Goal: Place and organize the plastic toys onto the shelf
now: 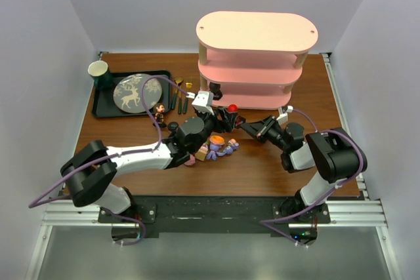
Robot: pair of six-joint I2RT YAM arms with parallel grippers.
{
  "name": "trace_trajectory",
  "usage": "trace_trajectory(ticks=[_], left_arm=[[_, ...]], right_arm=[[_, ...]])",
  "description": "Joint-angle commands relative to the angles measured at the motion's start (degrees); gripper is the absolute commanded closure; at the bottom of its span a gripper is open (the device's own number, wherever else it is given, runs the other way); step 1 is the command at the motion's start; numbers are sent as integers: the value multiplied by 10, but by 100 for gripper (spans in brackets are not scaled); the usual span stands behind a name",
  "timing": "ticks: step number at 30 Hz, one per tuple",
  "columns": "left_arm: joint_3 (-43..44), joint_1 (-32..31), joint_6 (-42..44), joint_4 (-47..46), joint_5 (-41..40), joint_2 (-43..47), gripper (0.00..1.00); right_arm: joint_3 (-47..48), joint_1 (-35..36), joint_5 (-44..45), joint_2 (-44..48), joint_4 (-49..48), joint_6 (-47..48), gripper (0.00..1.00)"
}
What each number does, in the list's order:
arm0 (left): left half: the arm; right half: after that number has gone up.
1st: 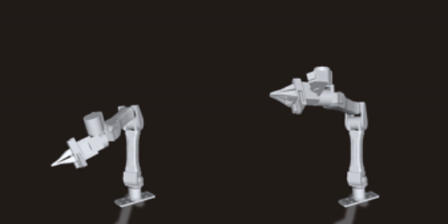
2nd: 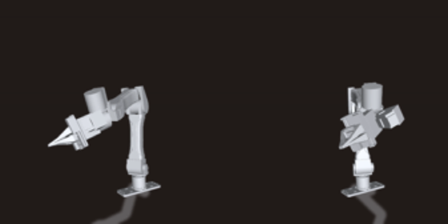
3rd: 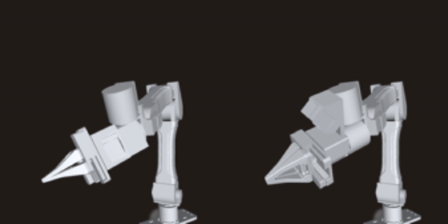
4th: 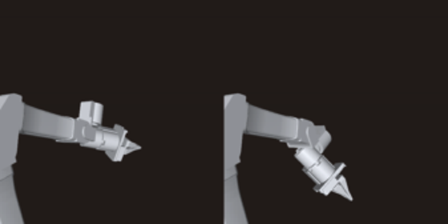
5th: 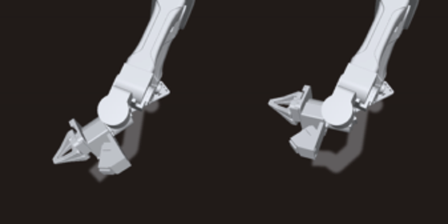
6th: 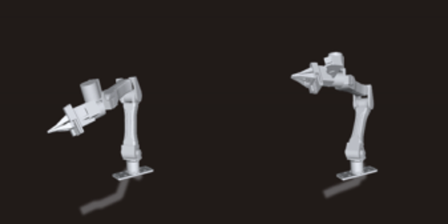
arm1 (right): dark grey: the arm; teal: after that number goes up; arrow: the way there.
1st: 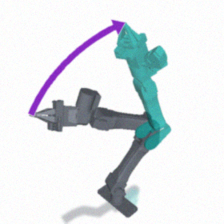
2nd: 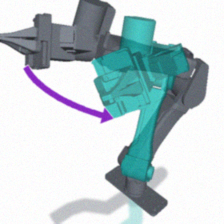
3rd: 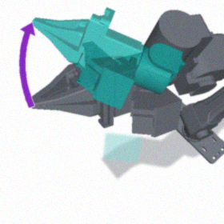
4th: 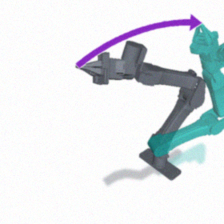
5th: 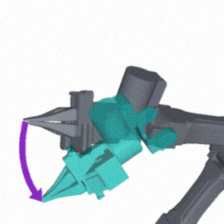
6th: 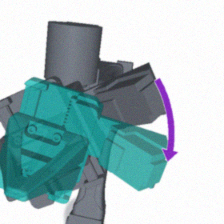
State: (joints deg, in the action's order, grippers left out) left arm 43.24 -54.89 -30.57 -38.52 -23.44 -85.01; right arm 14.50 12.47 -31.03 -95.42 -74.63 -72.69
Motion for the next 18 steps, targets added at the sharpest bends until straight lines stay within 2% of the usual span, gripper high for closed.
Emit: trace_trajectory(ticks=[1,6,13,18], left_arm=[[3,-4,6,-75,-36,-30,28],[0,-3,3,-103,-63,-55,31],[4,-3,12,-130,-45,-82,39],[14,-3,10,-130,-41,-96,41]], right_arm=[[2,3,4,16,-120,3,100],[-1,2,3,26,-108,10,100],[-1,2,0,40,-92,20,100],[0,2,0,46,-83,25,100]])
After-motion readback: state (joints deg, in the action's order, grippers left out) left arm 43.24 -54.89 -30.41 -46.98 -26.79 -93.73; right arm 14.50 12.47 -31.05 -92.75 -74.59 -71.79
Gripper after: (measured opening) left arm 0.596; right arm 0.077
